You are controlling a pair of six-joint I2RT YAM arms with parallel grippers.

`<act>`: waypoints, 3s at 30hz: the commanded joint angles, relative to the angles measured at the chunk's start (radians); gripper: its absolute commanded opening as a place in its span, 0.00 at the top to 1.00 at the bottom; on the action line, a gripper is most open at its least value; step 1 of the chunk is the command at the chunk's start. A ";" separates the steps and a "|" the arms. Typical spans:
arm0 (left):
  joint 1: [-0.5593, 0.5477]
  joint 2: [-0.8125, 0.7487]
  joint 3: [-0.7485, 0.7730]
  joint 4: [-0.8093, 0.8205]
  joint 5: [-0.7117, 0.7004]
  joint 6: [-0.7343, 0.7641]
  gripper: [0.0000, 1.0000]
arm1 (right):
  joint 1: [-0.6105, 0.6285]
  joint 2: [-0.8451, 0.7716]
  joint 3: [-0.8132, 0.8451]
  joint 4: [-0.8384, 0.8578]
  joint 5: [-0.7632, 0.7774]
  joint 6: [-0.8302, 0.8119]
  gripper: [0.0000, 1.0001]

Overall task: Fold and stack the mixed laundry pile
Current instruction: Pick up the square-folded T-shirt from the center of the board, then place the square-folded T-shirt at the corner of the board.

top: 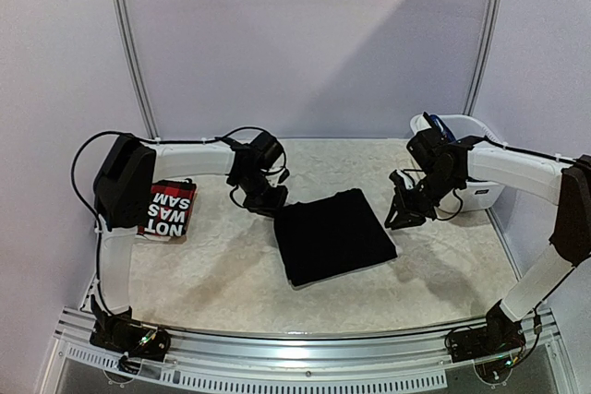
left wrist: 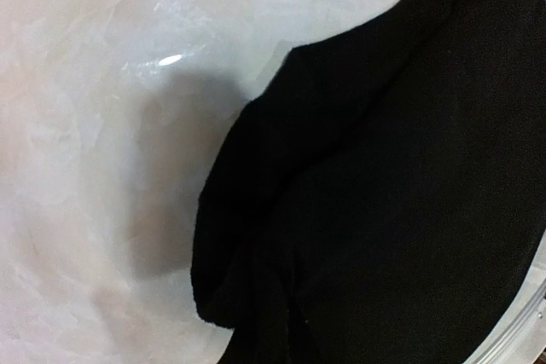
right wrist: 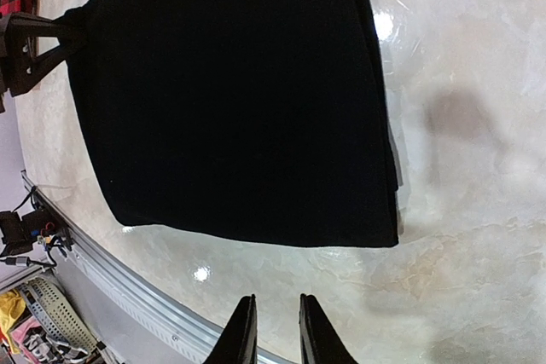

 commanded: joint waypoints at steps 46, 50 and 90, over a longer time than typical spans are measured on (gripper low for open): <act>0.040 -0.799 -0.378 -0.500 -0.701 0.194 1.00 | -0.003 0.042 0.006 0.014 -0.048 -0.072 0.82; 0.042 -0.861 -0.408 -0.492 -0.775 0.287 1.00 | -0.002 0.042 0.017 0.001 -0.045 -0.082 0.82; 0.310 -0.983 -0.362 -0.155 -0.765 0.790 1.00 | -0.002 0.103 0.063 0.004 -0.063 -0.103 0.83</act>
